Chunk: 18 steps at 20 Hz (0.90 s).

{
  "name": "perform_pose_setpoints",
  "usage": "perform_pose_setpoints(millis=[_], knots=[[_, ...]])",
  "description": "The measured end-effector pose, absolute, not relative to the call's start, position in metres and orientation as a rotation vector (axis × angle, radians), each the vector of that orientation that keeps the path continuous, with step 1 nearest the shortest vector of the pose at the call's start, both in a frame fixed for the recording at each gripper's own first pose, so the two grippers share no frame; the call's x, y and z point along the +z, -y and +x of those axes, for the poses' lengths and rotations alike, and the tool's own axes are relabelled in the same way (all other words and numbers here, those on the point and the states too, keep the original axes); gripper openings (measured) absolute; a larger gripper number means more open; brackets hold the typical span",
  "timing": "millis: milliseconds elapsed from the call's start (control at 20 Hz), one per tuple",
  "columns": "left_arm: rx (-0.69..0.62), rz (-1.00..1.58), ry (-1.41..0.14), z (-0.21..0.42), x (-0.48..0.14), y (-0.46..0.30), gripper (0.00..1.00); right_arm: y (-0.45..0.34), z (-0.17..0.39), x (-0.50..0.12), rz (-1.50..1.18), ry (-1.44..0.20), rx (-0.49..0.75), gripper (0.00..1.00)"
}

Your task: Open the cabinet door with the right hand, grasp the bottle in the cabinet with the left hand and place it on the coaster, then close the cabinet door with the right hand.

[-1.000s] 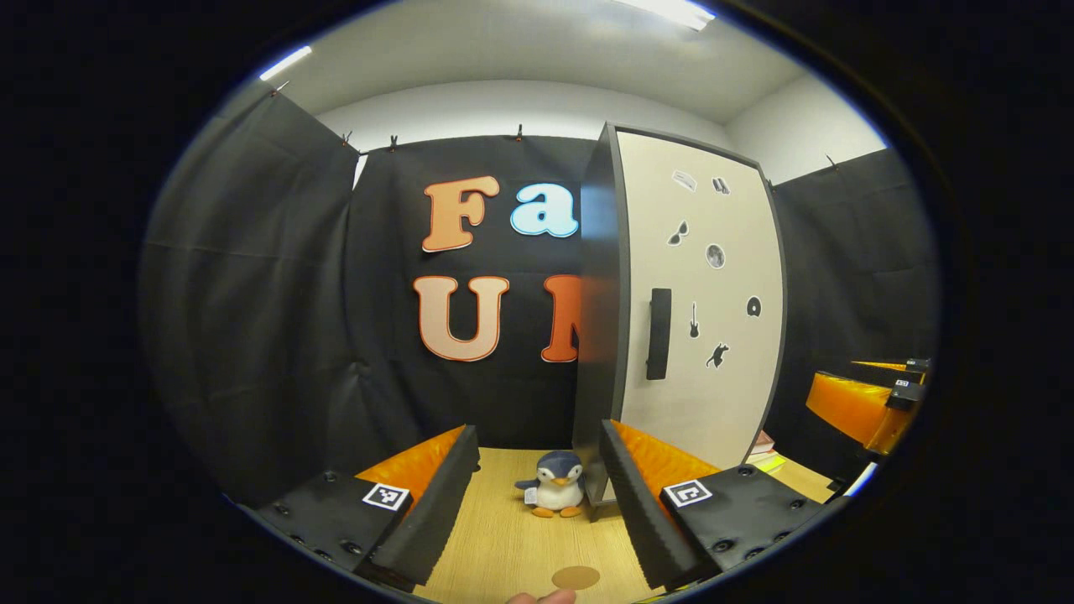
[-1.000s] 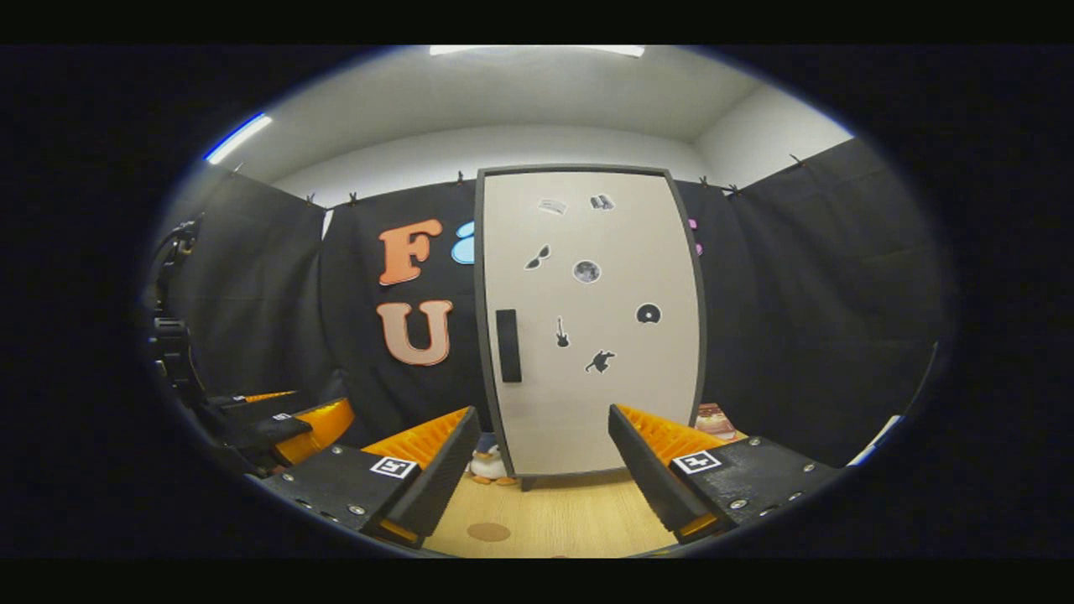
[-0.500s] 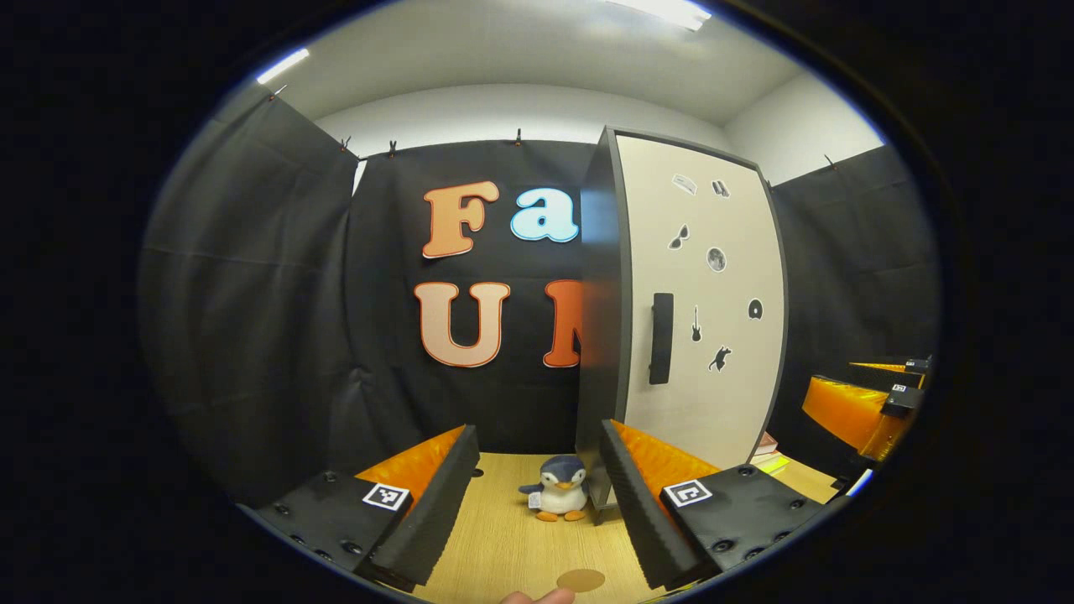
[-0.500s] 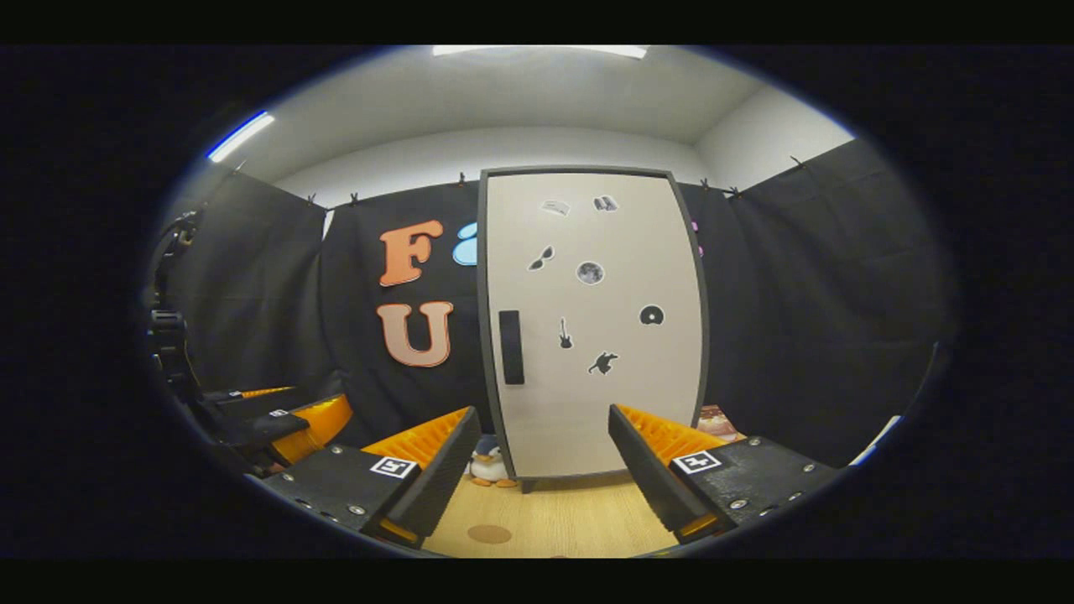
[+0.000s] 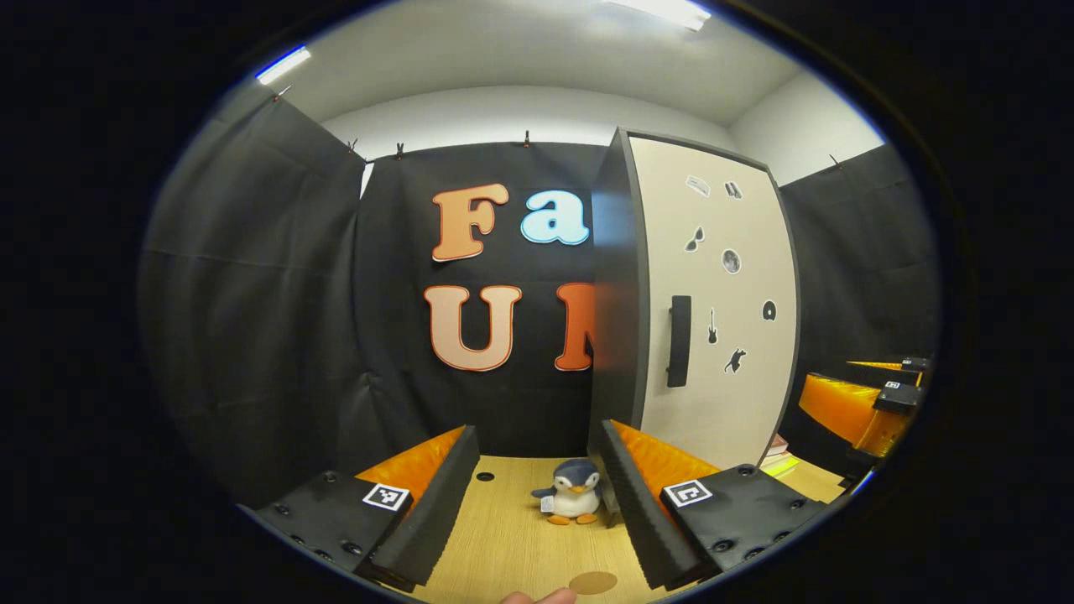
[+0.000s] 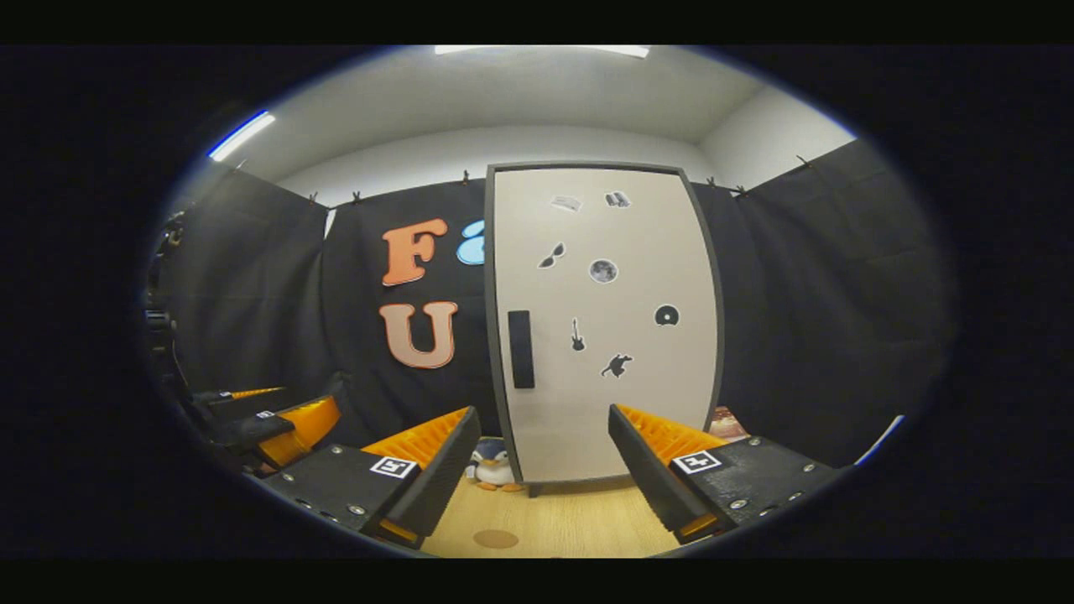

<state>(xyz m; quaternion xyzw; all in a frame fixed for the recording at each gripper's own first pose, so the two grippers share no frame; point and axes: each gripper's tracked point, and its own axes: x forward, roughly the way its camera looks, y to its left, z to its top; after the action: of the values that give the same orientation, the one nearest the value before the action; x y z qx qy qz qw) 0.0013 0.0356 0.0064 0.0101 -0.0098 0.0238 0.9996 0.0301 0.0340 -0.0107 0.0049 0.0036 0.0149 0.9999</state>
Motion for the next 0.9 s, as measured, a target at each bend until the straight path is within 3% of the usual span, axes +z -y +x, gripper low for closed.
perform_pose_setpoints(millis=[900], knots=[[0.087, 0.018, 0.002, 0.022, -0.006, -0.109, 0.94, -0.072, 0.181, 0.002, -0.038, 0.009, 0.044, 0.95]])
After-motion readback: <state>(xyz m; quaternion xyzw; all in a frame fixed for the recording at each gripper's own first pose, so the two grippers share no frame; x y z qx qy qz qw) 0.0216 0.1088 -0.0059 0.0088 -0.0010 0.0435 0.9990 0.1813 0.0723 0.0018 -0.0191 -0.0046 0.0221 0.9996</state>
